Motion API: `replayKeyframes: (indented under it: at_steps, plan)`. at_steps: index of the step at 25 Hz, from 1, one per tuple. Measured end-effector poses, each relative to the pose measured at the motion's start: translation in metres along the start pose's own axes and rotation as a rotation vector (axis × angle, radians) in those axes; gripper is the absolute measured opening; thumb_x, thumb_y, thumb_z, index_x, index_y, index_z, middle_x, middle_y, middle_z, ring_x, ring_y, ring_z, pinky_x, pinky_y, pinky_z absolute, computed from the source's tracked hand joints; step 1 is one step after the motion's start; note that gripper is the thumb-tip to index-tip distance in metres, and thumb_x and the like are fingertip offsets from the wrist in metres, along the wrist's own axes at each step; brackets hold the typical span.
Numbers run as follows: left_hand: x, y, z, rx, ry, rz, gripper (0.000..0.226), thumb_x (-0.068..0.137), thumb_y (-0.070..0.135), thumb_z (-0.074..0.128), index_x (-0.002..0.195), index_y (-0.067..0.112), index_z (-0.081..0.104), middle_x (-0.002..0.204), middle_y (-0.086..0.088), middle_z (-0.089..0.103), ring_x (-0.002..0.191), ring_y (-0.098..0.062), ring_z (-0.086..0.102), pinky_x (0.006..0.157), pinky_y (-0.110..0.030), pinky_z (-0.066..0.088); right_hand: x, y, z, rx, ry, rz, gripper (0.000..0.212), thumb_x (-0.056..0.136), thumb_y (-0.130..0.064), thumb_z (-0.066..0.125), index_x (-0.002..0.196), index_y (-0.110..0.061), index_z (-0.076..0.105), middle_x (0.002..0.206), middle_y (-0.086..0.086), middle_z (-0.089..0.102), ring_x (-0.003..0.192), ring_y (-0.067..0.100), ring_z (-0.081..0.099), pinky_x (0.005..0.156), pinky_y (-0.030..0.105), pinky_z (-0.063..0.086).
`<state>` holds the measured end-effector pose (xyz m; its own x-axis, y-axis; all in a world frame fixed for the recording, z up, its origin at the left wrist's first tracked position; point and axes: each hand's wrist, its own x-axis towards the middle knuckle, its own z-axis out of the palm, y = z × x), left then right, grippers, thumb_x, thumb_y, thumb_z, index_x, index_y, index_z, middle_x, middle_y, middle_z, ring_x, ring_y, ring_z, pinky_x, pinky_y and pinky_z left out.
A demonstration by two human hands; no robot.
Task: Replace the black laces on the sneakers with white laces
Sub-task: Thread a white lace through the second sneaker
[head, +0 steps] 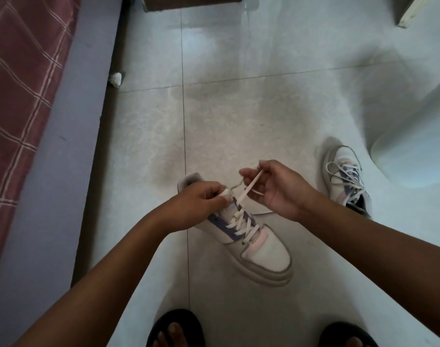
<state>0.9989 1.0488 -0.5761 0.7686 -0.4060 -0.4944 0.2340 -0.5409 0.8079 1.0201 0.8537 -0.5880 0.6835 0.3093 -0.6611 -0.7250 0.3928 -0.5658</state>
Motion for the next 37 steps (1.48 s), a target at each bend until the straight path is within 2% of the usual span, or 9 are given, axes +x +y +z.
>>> replayKeyframes:
  at_steps: [4,9,13,18,21,25,29,33,37]
  plan:
    - [-0.001,-0.017,-0.001,0.113,-0.161,-0.063,0.021,0.093,0.041,0.051,0.077,0.037,0.065,0.082,0.014,0.067,0.072,0.003,0.061,0.065,-0.016,0.046,0.018,-0.025,-0.015,0.250,0.121,-0.139,0.028,0.101,-0.024,0.038,0.083,-0.011,0.055,0.067,0.002,0.072,0.058,0.011,0.069,0.059,0.025,0.058]
    - [-0.004,-0.047,-0.012,0.314,-0.222,-0.156,0.027,0.093,0.040,0.051,0.069,0.036,0.060,0.072,0.015,0.056,0.059,0.009,0.050,0.057,-0.011,0.041,0.029,-0.064,-0.048,0.319,0.235,-0.265,0.027,0.102,-0.023,0.037,0.087,-0.009,0.054,0.063,0.002,0.071,0.055,0.010,0.068,0.058,0.024,0.057]
    - [-0.004,-0.072,-0.031,0.401,-0.116,-0.255,0.025,0.094,0.036,0.051,0.087,0.018,0.067,0.084,0.007,0.062,0.066,0.004,0.054,0.058,-0.009,0.041,0.030,-0.089,-0.074,0.362,0.355,-0.348,0.026,0.101,-0.020,0.038,0.084,-0.009,0.054,0.059,0.002,0.069,0.052,0.011,0.066,0.056,0.022,0.057]
    - [-0.007,-0.093,-0.052,0.525,0.049,-0.321,0.025,0.094,0.036,0.052,0.093,0.021,0.072,0.092,0.003,0.065,0.077,-0.004,0.057,0.067,-0.016,0.042,0.026,-0.116,-0.102,0.411,0.431,-0.429,0.025,0.100,-0.016,0.040,0.081,-0.009,0.055,0.055,0.002,0.067,0.054,0.011,0.061,0.053,0.020,0.055]
    - [-0.009,-0.092,-0.058,0.472,0.093,-0.317,0.022,0.093,0.036,0.051,0.090,0.027,0.070,0.093,0.003,0.064,0.079,-0.004,0.058,0.065,-0.015,0.042,0.026,-0.117,-0.108,0.390,0.345,-0.442,0.023,0.099,-0.017,0.043,0.082,-0.010,0.056,0.060,-0.001,0.058,0.055,0.007,0.051,0.052,0.018,0.048]
    - [-0.005,-0.071,-0.053,0.363,0.145,-0.257,0.026,0.093,0.035,0.054,0.083,0.019,0.072,0.091,-0.003,0.065,0.080,-0.013,0.062,0.070,-0.027,0.048,0.018,-0.108,-0.087,0.063,0.239,-0.336,0.016,0.096,-0.015,0.048,0.091,-0.006,0.061,0.070,0.000,0.050,0.059,0.006,0.046,0.056,0.015,0.046]
    - [0.005,-0.036,-0.047,0.232,0.172,-0.143,0.042,0.092,0.033,0.055,0.085,-0.007,0.065,0.094,-0.027,0.059,0.075,-0.021,0.055,0.074,-0.045,0.050,-0.007,-0.066,-0.029,-0.534,0.022,-0.212,0.014,0.091,-0.002,0.054,0.096,-0.005,0.067,0.073,0.005,0.069,0.063,0.012,0.063,0.063,0.019,0.054]
    - [0.007,-0.003,-0.043,0.170,0.188,-0.048,0.050,0.090,0.038,0.053,0.084,-0.011,0.061,0.080,-0.018,0.052,0.069,-0.017,0.050,0.063,-0.032,0.040,-0.032,-0.025,0.027,-0.943,-0.148,-0.302,0.009,0.079,-0.001,0.070,0.083,-0.009,0.069,0.071,0.005,0.073,0.063,0.008,0.067,0.063,0.013,0.050]
    - [0.004,0.018,-0.039,0.112,0.186,-0.012,0.050,0.089,0.044,0.053,0.083,-0.005,0.062,0.074,-0.011,0.055,0.058,-0.012,0.049,0.054,-0.025,0.039,-0.036,-0.013,0.043,-1.249,-0.072,-0.479,0.017,0.074,-0.017,0.077,0.070,-0.030,0.069,0.078,-0.008,0.066,0.076,0.004,0.062,0.073,0.020,0.049]
